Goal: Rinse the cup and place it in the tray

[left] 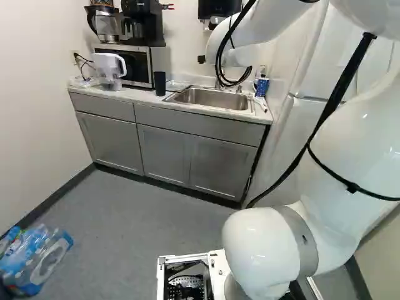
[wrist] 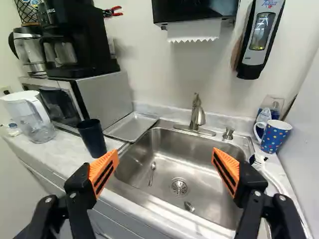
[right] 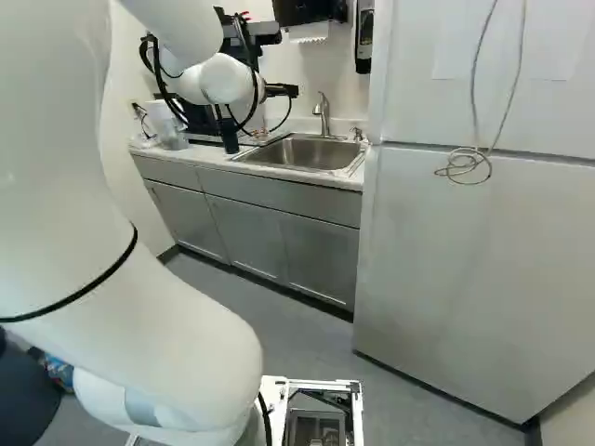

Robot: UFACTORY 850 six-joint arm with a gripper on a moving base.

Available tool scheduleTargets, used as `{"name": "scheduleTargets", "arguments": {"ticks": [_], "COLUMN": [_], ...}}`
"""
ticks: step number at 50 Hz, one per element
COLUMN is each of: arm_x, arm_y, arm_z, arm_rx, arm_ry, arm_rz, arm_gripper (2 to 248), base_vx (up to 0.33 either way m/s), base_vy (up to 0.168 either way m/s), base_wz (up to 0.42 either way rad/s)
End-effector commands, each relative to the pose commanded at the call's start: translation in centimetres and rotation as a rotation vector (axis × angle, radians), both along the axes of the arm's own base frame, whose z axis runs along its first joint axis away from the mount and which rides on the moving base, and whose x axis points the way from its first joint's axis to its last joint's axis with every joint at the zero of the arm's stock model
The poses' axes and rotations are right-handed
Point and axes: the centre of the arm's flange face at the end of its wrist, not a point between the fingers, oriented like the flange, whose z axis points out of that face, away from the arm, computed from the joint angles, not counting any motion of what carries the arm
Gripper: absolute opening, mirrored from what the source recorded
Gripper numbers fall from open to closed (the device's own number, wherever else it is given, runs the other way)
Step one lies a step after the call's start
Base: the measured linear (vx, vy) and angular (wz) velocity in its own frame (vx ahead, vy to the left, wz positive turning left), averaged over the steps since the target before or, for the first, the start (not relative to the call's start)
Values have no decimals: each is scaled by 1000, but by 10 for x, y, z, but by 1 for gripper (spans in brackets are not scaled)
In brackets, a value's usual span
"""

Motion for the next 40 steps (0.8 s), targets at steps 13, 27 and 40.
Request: {"name": "scheduleTargets", "arguments": {"ticks": [13, 27, 40], "arm_x": [0, 0, 0], "arm_y": [0, 0, 0], "arm_z": [0, 0, 0], "arm_rx": [0, 0, 0], "arm_ry": [0, 0, 0], "arm_rz": [0, 0, 0], "arm_gripper": [247, 247, 247], "base_vx": [135, 141, 142], "base_vy": [43, 45, 49], "base_wz": [-20, -19, -15]}}
